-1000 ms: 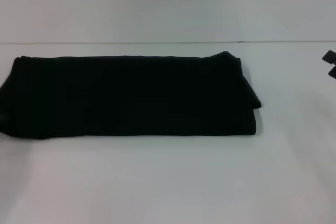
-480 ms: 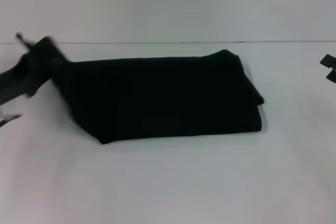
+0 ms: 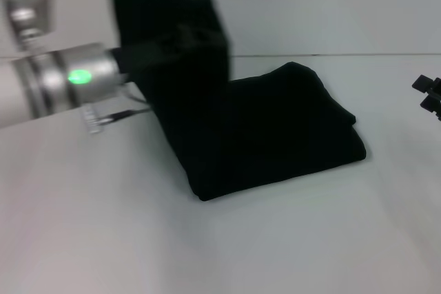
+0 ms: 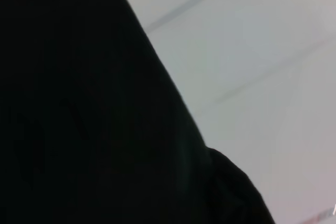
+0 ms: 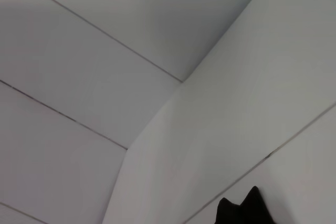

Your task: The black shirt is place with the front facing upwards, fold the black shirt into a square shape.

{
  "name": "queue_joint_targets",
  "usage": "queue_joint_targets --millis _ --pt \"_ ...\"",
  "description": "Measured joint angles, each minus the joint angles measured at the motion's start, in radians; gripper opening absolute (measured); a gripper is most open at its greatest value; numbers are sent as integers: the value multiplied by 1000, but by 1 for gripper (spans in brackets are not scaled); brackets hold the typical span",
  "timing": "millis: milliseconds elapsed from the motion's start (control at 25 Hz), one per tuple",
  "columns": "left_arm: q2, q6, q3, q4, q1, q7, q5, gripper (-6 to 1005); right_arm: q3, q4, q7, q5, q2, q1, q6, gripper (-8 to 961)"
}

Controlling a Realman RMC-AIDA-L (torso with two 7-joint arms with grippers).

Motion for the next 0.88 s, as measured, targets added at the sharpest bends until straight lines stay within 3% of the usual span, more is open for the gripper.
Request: queue_joint_targets --millis 160,200,240,560,760,880 --pt "-1 -140 208 -57 -64 6 -23 19 -2 2 -8 -2 2 4 0 611" --pt "-1 -140 208 -57 -64 6 -23 19 -2 2 -9 -2 2 4 0 610" --pt "-2 -208 306 -97 -104 14 -32 19 -3 3 -10 -3 2 5 -1 609" --pt "-4 -398 653 -237 -246 35 -63 67 -5 31 -20 -4 -3 8 1 603" --pt "6 -268 702 -126 -205 48 -61 142 -12 32 -18 -5 -13 6 -2 599" --pt "15 -135 612 20 -101 48 -62 188 -35 31 -12 -6 -21 10 -3 597"
